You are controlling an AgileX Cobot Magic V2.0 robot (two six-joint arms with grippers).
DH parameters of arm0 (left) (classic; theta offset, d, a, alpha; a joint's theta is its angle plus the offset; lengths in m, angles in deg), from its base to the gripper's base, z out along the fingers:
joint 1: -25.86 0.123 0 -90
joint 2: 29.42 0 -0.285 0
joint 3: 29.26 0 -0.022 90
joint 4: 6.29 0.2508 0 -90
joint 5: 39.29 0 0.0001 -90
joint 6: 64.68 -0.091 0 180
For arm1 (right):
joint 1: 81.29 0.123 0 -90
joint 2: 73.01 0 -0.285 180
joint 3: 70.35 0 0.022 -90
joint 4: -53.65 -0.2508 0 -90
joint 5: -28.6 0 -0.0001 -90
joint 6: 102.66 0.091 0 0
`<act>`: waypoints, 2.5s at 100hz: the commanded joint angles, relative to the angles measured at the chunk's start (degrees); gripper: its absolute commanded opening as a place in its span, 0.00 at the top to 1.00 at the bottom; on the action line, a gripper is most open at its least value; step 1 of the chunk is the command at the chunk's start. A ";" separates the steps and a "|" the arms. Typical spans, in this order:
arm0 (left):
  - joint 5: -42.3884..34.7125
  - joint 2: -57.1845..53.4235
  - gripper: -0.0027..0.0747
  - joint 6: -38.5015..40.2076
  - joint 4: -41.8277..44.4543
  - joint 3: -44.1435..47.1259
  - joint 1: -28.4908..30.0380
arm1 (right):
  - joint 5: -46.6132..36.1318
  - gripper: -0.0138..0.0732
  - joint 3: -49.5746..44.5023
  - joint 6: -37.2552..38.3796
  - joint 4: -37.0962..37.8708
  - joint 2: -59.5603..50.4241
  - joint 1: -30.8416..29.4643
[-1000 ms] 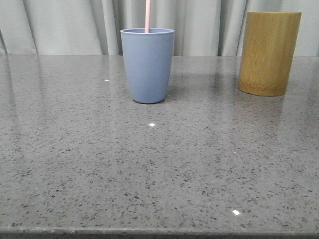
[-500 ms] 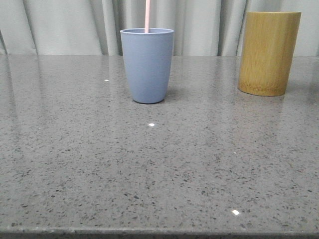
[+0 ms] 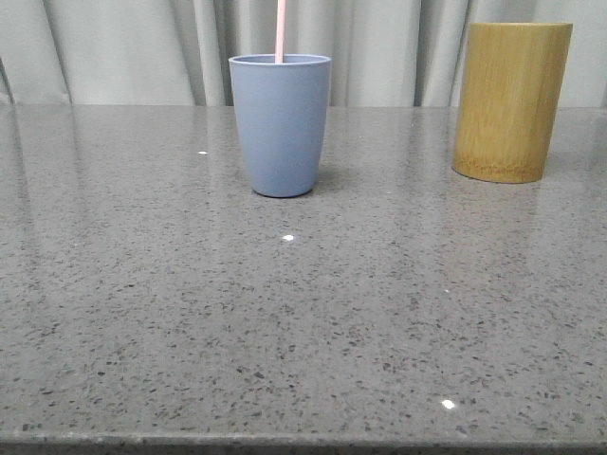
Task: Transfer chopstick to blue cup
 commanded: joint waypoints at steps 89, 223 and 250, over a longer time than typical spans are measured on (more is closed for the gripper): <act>-3.28 -0.13 0.94 0.41 -0.58 -1.56 0.20 | -2.64 0.92 -7.55 1.16 0.53 -12.12 -0.32; -37.74 -17.77 0.99 0.41 3.87 17.46 0.35 | -2.41 0.92 -7.65 1.16 0.53 -12.12 -0.32; -55.28 -32.07 0.99 0.41 3.87 36.87 1.26 | -2.41 0.92 -7.65 1.16 0.53 -12.12 -0.32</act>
